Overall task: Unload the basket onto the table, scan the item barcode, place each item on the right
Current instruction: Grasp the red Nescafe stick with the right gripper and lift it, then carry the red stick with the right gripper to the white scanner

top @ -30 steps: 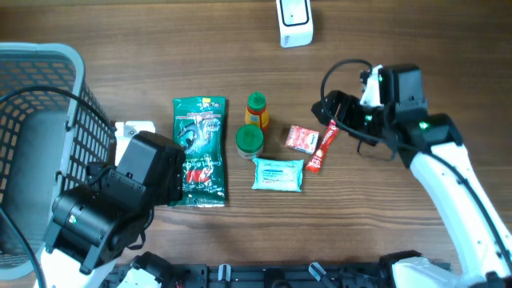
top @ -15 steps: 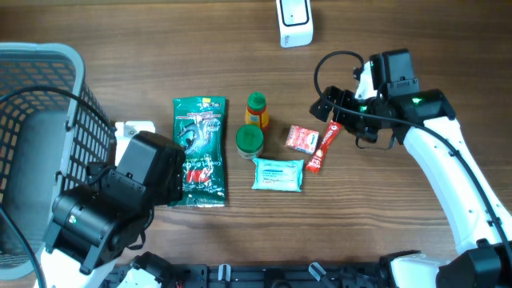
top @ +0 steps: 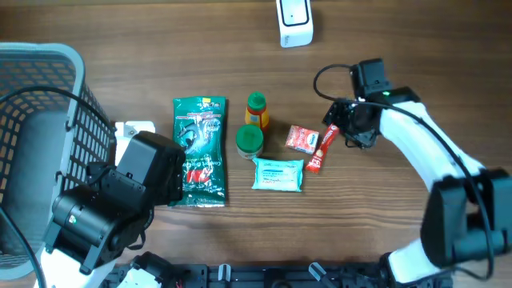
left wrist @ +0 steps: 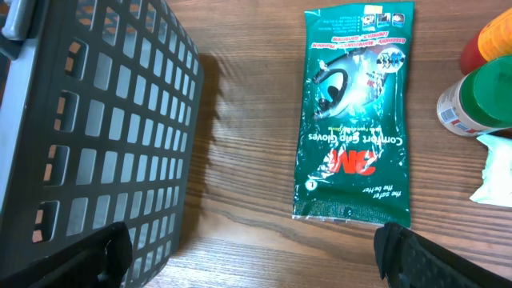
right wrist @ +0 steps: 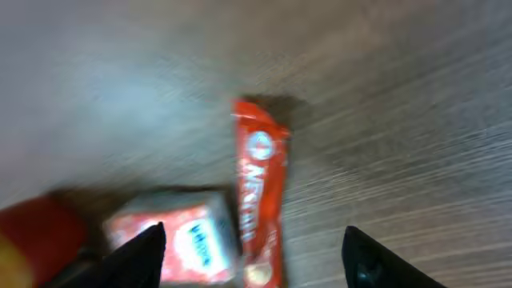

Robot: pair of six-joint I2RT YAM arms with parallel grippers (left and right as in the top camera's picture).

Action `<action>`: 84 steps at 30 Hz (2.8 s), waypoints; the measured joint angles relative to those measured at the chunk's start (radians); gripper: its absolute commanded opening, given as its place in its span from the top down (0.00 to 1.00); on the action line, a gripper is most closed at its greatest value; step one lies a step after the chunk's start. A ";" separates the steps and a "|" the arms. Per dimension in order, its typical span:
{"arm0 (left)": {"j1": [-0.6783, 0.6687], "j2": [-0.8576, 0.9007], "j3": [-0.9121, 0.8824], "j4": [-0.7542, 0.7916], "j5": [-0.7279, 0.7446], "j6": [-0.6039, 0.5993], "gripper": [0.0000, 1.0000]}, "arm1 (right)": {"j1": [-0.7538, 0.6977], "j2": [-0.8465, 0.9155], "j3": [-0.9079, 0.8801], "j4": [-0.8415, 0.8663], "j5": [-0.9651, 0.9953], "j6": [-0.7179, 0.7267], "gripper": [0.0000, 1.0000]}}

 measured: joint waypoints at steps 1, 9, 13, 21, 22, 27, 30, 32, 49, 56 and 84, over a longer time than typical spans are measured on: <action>0.000 0.000 0.000 0.000 0.000 0.000 0.00 | 0.000 0.035 -0.002 -0.002 0.000 0.000 0.32; 0.000 0.000 0.000 0.000 0.000 0.000 0.00 | 0.000 0.110 -0.008 -0.010 -0.043 0.003 0.41; 0.000 0.000 0.000 0.000 0.000 0.000 0.00 | 0.000 0.110 -0.008 0.002 -0.047 -0.005 0.43; 0.000 0.000 0.000 0.000 0.000 0.000 0.00 | 0.052 0.150 -0.011 0.034 -0.045 -0.018 0.52; 0.000 0.000 0.000 0.000 0.000 0.000 0.00 | 0.064 0.151 -0.008 0.043 -0.047 -0.020 0.61; 0.000 0.000 0.000 0.000 0.000 0.000 0.00 | 0.097 0.173 0.010 -0.004 -0.051 -0.032 0.80; 0.000 0.000 0.000 0.000 0.000 0.000 0.00 | 0.097 0.178 0.012 -0.037 -0.055 -0.031 0.96; 0.000 0.000 0.000 0.000 0.000 0.000 0.00 | 0.097 0.180 0.013 -0.056 -0.062 -0.036 0.96; 0.000 0.000 0.000 0.000 0.000 0.000 0.00 | -0.091 0.211 0.315 -0.789 -0.607 -0.223 0.96; 0.000 0.000 0.000 0.000 0.000 0.000 0.00 | -0.126 0.211 0.315 -0.869 -0.768 -0.227 0.96; 0.000 0.000 0.000 0.000 0.000 0.000 0.00 | -0.126 0.209 0.315 -0.740 -1.437 -1.724 0.96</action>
